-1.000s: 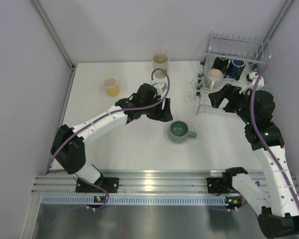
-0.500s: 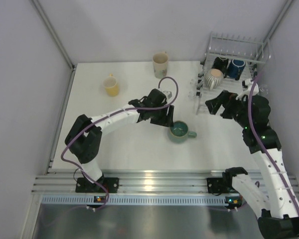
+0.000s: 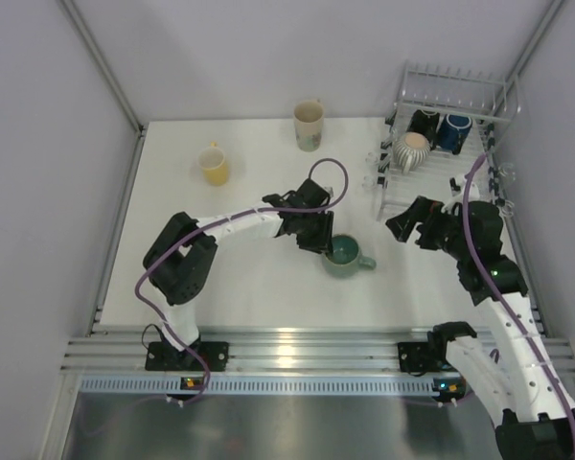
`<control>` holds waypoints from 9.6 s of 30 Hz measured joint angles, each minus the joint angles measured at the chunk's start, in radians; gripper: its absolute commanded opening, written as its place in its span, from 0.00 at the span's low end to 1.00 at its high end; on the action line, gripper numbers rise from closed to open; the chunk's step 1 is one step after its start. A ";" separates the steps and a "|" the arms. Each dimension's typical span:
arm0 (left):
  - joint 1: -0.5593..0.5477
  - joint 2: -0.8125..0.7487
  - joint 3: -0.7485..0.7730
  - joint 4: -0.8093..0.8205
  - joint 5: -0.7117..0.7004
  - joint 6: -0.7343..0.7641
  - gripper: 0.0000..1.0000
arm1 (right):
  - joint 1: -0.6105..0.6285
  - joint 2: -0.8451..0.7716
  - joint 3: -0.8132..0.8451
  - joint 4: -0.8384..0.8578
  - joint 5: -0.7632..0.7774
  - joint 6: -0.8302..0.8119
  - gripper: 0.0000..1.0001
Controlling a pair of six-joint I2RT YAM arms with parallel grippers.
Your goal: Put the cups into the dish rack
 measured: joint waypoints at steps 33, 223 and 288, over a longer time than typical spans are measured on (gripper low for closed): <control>0.132 -0.743 -0.688 0.834 -0.141 0.505 0.00 | 0.146 0.166 -0.241 0.657 -0.704 0.659 0.57; 0.126 -0.953 -0.303 0.143 -0.351 0.260 0.98 | -0.251 1.005 0.628 0.034 0.483 -0.038 0.79; 0.787 0.121 0.375 -0.110 -0.362 0.072 0.64 | 0.058 -0.062 0.059 -0.126 -0.084 -0.058 0.99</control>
